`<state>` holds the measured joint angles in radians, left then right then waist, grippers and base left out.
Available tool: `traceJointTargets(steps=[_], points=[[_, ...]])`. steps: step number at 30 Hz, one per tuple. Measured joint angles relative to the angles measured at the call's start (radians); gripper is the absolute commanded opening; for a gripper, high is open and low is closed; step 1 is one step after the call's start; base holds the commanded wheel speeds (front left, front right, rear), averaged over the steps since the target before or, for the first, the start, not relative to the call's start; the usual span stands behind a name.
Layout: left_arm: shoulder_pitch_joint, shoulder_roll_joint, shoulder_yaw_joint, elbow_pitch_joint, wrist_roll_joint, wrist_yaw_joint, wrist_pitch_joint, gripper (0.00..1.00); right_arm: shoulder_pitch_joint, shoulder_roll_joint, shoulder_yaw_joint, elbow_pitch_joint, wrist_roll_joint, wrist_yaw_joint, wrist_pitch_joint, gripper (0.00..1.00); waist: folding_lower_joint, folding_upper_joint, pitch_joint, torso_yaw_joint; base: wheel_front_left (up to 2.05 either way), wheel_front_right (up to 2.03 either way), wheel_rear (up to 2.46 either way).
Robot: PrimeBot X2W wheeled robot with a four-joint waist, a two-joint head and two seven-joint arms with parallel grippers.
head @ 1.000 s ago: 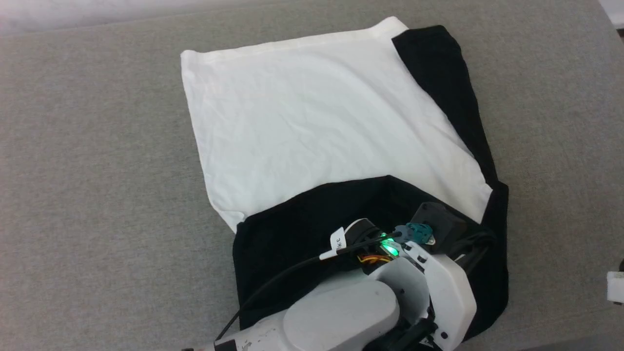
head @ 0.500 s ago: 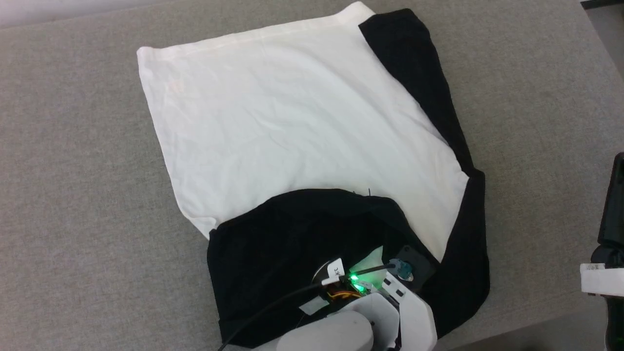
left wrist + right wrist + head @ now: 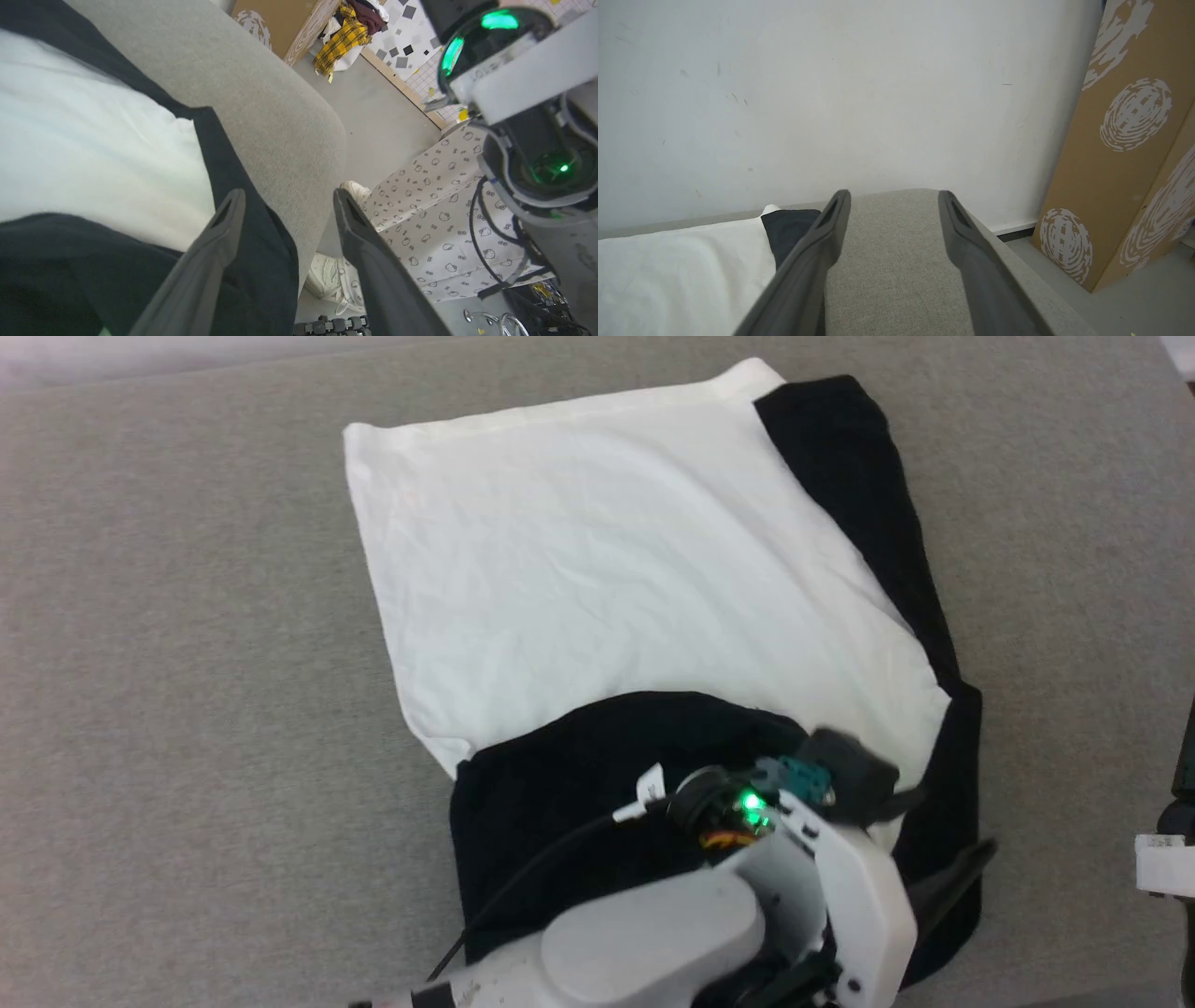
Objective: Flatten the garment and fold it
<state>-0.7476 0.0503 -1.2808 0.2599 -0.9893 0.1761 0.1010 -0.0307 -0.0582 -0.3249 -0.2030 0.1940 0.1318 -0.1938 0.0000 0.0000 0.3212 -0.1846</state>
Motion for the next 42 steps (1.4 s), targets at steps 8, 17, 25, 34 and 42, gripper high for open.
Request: traceJointTargets(steps=[8,17,25,34,42], points=[[-0.12,0.003,0.099,-0.033,-0.041,0.06,-0.22,1.0,0.028,0.0,-0.012,-0.04,-0.002,0.0,0.023,1.0,-0.0001,0.0,-0.044,0.064,0.0,0.0,0.0],[-0.01,0.325,0.314,-0.261,0.119,0.263,-0.356,1.0,0.04,0.003,0.022,-0.047,-0.002,0.0,0.032,1.0,-0.0001,0.0,-0.083,0.112,0.0,0.0,0.0],[0.364,0.488,0.605,-0.617,0.321,0.426,-0.358,1.0,0.063,0.004,0.039,-0.043,-0.001,0.0,0.032,1.0,-0.0001,0.0,-0.101,0.149,0.0,0.0,0.0],[0.76,0.366,0.852,-0.662,0.47,0.32,-0.358,1.0,0.092,0.005,0.043,-0.014,0.03,0.0,0.022,1.0,-0.0001,0.0,-0.115,0.185,0.0,0.0,0.0],[0.854,0.229,0.981,-0.555,0.574,0.14,-0.358,1.0,0.121,0.005,0.055,0.029,0.046,0.0,0.014,1.0,-0.0002,0.0,-0.125,0.2,0.0,0.0,0.0]])
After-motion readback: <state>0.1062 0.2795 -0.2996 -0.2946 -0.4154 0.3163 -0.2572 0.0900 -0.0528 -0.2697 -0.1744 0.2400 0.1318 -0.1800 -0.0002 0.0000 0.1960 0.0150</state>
